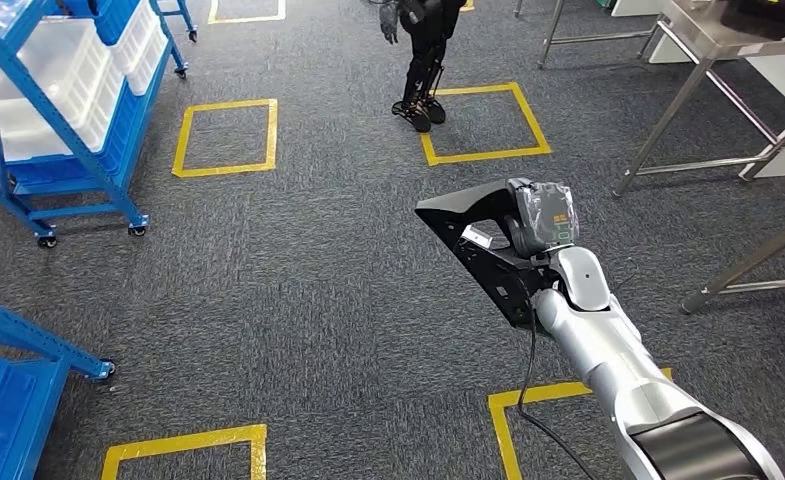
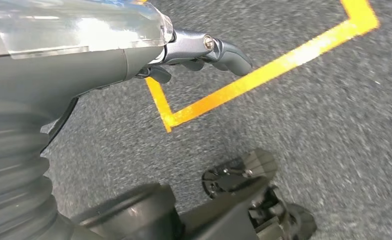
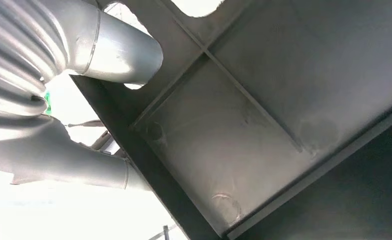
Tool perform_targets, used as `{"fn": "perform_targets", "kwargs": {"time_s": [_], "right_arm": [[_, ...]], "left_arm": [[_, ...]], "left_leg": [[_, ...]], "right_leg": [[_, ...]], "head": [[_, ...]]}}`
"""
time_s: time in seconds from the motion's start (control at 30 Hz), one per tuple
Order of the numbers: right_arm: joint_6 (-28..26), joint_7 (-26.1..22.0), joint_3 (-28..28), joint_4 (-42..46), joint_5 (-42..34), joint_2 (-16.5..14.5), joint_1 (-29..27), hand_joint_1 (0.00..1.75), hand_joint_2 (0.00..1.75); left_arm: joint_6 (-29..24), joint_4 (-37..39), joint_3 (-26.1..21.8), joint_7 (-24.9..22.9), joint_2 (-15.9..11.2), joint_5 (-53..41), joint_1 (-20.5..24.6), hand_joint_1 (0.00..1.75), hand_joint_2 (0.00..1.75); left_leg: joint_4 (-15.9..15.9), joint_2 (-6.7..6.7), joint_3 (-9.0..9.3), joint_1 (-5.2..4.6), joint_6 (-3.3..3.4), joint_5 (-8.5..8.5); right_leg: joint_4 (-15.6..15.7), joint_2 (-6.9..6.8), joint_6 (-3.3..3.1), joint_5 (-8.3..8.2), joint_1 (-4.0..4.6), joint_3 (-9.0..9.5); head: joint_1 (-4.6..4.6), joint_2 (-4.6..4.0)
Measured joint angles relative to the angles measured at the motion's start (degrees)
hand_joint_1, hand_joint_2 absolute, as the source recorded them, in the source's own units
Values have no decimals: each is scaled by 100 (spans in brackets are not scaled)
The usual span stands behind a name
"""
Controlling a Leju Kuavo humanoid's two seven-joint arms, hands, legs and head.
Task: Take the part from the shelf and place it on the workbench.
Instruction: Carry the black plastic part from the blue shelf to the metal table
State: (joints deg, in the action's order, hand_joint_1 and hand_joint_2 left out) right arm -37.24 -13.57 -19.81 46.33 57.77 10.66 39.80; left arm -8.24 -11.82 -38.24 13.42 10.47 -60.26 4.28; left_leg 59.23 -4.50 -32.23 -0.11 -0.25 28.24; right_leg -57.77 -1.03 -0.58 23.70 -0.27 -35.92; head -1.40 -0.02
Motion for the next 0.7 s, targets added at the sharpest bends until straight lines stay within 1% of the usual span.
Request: {"fn": "perform_targets", "kwargs": {"time_s": [0.03,0.07,0.1,0.13,0.17,0.2,0.23,0.27,0.3,0.33,0.37,0.4,0.43,0.47,0.5,0.53,0.57,0.6,0.63,0.67,0.7], "right_arm": [[-23,-18,0,2,-24,4,-9,175,175],[-46,-31,0,3,-41,3,-22,175,175],[-59,-37,-1,3,-51,3,-45,175,175],[-68,-39,-1,3,-57,3,-77,175,175],[-73,-41,-1,4,-62,3,-112,175,175],[-75,-39,-1,5,-63,3,-144,175,175],[-76,-36,-1,11,-64,3,-168,175,175],[-77,-32,-1,28,-63,3,-187,175,175],[-78,-27,-1,49,-60,3,-199,175,175],[-80,-17,-1,73,-57,3,-210,175,175],[-82,-5,0,96,-54,6,-224,175,175],[-83,8,3,116,-51,14,-244,175,175],[-81,20,7,140,-49,30,-270,175,175],[-77,27,13,168,-46,53,-302,175,175],[-69,31,19,198,-45,82,-327,175,175],[-58,33,23,227,-44,106,-339,175,175],[-46,35,26,251,-43,121,-347,175,175],[-33,37,27,268,-43,130,-351,175,175],[-22,37,26,279,-42,129,-362,175,175],[-12,37,25,283,-42,128,-377,175,175],[1,38,24,284,-40,128,-390,175,175]], "left_arm": [[5,0,1,8,0,-7,-1,0,175],[13,0,1,11,0,-13,-7,0,175],[22,0,1,14,0,-20,-17,0,175],[31,0,1,14,0,-28,-29,0,175],[37,0,1,14,0,-35,-38,0,175],[41,0,1,14,-1,-40,-41,0,175],[44,0,1,15,-2,-44,-40,0,175],[48,0,1,16,-3,-45,-35,0,175],[50,0,1,17,-5,-48,-30,0,175],[51,0,1,20,-7,-50,-23,0,175],[54,0,1,24,-8,-54,-17,0,175],[56,0,1,27,-9,-56,-12,0,175],[58,0,1,30,-8,-57,-5,0,175],[61,0,0,31,-7,-57,4,0,175],[63,0,-1,31,-5,-57,12,0,175],[67,0,-1,34,-4,-56,18,0,175],[71,0,-1,37,-3,-56,19,0,175],[75,0,-1,40,-3,-56,13,0,175],[79,0,-1,43,-4,-56,7,0,175],[82,0,-2,46,-5,-54,3,0,175],[84,0,-2,50,-6,-51,2,0,175]], "left_leg": [[245,141,-106,16,-24,146],[617,292,-275,29,-40,334],[1049,370,-485,33,-49,520],[1420,400,-676,34,-56,643],[1626,411,-796,34,-57,664],[1587,418,-803,34,-49,559],[1340,439,-710,34,-36,370],[910,522,-528,36,-16,125],[500,645,-347,43,4,-47],[195,746,-208,50,21,-156],[1,820,-120,52,39,-205],[-36,818,-98,48,58,-188],[-63,759,-87,44,89,-209],[-98,695,-73,43,129,-233],[-140,634,-55,45,174,-258],[-182,568,-42,47,210,-282],[-204,504,-35,42,234,-295],[-211,443,-36,32,247,-295],[-210,371,-41,24,250,-292],[-208,302,-43,21,248,-286],[-206,229,-43,19,243,-278]], "right_leg": [[13,55,-34,-7,-16,12],[15,110,-59,-7,-14,15],[14,171,-77,-6,-9,14],[11,244,-85,-6,-3,14],[6,325,-89,-5,3,15],[-3,410,-88,-4,6,16],[-15,492,-85,-2,5,18],[-34,575,-76,3,1,16],[-56,649,-59,11,3,7],[-74,718,-33,13,-2,-9],[-84,782,2,10,-12,-28],[-77,841,41,-3,-23,-44],[-61,902,85,-22,-33,-54],[-62,876,117,-21,-40,-61],[-117,759,143,24,-32,-90],[-290,586,165,138,-22,-172],[-573,381,178,302,-22,-304],[-948,241,199,493,-25,-487],[-1333,177,220,652,-39,-676],[-1588,151,238,722,-55,-803],[-1640,131,253,685,-70,-826]], "head": [[0,0],[0,0],[0,0],[1,0],[1,0],[1,0],[1,0],[1,0],[1,0],[0,0],[0,0],[0,0],[0,0],[1,0],[2,0],[2,0],[3,0],[3,0],[3,0],[3,0],[3,0]]}}
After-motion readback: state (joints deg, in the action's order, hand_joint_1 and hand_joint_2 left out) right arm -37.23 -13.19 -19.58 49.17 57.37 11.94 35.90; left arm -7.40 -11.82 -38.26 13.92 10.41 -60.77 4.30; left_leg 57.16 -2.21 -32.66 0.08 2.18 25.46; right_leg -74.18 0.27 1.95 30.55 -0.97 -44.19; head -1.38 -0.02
